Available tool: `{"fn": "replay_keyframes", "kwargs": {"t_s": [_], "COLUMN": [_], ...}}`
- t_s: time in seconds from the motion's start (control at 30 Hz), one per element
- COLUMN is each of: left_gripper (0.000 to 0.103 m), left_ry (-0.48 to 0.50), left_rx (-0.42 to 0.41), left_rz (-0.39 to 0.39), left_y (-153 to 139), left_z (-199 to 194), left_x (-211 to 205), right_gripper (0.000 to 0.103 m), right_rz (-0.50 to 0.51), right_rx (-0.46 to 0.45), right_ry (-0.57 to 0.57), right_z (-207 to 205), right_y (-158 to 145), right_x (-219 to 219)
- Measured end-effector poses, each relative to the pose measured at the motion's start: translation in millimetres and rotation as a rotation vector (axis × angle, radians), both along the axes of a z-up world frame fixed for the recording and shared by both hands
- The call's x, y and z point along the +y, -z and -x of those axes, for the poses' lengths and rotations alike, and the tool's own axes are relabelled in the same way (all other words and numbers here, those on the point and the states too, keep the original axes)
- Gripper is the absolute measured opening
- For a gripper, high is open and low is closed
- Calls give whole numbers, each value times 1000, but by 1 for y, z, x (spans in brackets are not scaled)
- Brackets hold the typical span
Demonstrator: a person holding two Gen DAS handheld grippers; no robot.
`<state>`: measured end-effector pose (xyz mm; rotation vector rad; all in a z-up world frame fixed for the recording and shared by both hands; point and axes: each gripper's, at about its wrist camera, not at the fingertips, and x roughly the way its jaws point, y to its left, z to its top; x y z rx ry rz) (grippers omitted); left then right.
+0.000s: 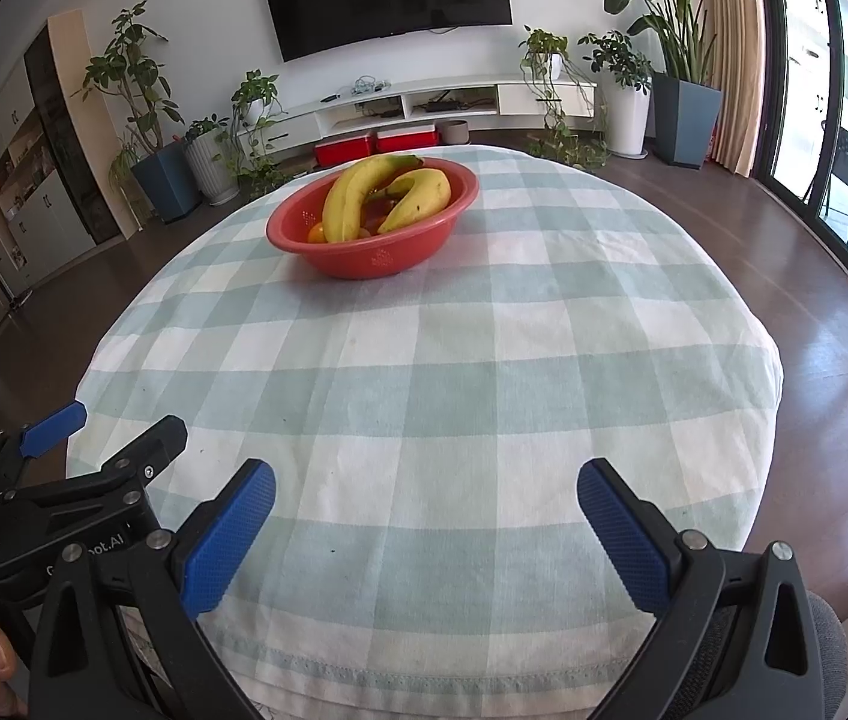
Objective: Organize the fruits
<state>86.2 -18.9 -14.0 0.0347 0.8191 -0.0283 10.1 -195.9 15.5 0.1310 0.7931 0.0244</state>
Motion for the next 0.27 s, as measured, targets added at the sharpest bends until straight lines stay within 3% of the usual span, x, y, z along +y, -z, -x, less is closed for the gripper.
{"fn": "replay_keyframes", "kwargs": {"t_s": [0.27], "left_gripper": [103], "left_ry": [-5], "left_rx": [-8], "left_rz": [22], "left_y": [1], "left_z": [2], "left_x": [11], "right_gripper": [103], "right_rz": [-2], "right_rx": [11], "right_ry": [1], "right_z": [22], "right_y": [6], "right_x": [1]}}
